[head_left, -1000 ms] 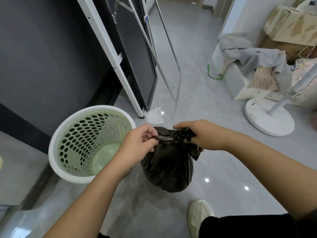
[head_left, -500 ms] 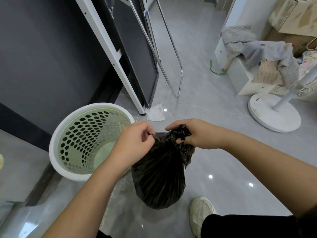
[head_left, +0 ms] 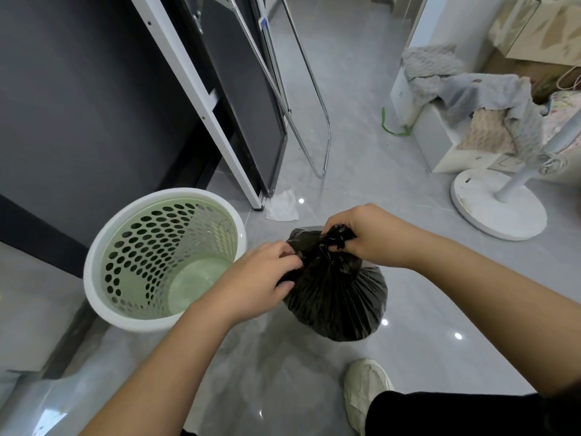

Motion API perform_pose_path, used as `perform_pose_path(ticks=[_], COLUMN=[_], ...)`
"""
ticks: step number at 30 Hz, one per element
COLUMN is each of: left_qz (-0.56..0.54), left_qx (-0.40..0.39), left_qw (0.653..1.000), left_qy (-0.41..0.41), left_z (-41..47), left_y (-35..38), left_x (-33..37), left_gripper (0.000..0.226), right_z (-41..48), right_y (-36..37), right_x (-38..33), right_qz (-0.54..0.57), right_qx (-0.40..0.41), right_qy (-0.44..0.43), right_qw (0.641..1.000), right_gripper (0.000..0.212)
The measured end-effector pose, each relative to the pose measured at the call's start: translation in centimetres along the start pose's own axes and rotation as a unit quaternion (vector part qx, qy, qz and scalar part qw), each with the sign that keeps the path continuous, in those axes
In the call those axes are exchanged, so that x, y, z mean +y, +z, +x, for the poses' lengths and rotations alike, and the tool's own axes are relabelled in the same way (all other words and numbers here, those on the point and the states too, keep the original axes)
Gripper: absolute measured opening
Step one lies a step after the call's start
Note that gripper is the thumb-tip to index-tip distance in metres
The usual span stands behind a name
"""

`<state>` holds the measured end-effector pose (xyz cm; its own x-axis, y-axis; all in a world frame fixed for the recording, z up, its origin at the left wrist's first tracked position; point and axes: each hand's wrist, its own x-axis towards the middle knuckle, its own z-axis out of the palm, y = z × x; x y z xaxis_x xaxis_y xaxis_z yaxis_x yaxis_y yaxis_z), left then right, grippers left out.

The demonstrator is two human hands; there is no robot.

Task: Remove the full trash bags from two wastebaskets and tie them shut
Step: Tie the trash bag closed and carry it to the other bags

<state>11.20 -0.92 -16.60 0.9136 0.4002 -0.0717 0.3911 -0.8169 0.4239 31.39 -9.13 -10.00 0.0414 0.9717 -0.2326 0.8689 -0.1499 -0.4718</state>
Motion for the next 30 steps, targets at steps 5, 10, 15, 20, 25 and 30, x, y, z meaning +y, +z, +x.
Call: perform_pose_path(ticks=[5,10,15,20,25,30], left_qz=[-0.023,0.139,0.124,0.076,-0.132,-0.293], left_qx=[0.076,0.099,0.152,0.145,0.126,0.044], left_qw=[0.994,0.982,0.980,0.985,0.982,0.955], left_qy=[-0.079,-0.078,-0.044,0.058,0.049,-0.036], left_z=[0.1,-0.1,-1.0,-1.3,-1.7,-1.7], left_y=[0.2,-0.9,-2.5,-3.0,-2.6,-2.6], left_x=[-0.3,-0.8,-1.9,-0.7,-0.2,0.4], left_gripper=[0.027,0.019,0.011,0.031,0.032,0.025], right_z=[-0.3,-0.3,-0.4,-0.2,-0.2,-0.1], right_y=[-0.4,-0.5,-0.5,-0.7,-0.8,-0.8], right_x=[-0.2,-0.2,-0.6,-0.6,-0.6,-0.7], right_qz=[-0.016,-0.060,-0.092,-0.100,-0.102,-0.109], right_qx=[-0.007,-0.018,-0.030,-0.011,-0.008,-0.007], right_qy=[0.004,0.024,0.025,0.032,0.034,0.036], right_qw=[1.000,0.998,0.995,0.994,0.994,0.993], right_gripper=[0.024,0.032,0.033,0.031,0.032,0.032])
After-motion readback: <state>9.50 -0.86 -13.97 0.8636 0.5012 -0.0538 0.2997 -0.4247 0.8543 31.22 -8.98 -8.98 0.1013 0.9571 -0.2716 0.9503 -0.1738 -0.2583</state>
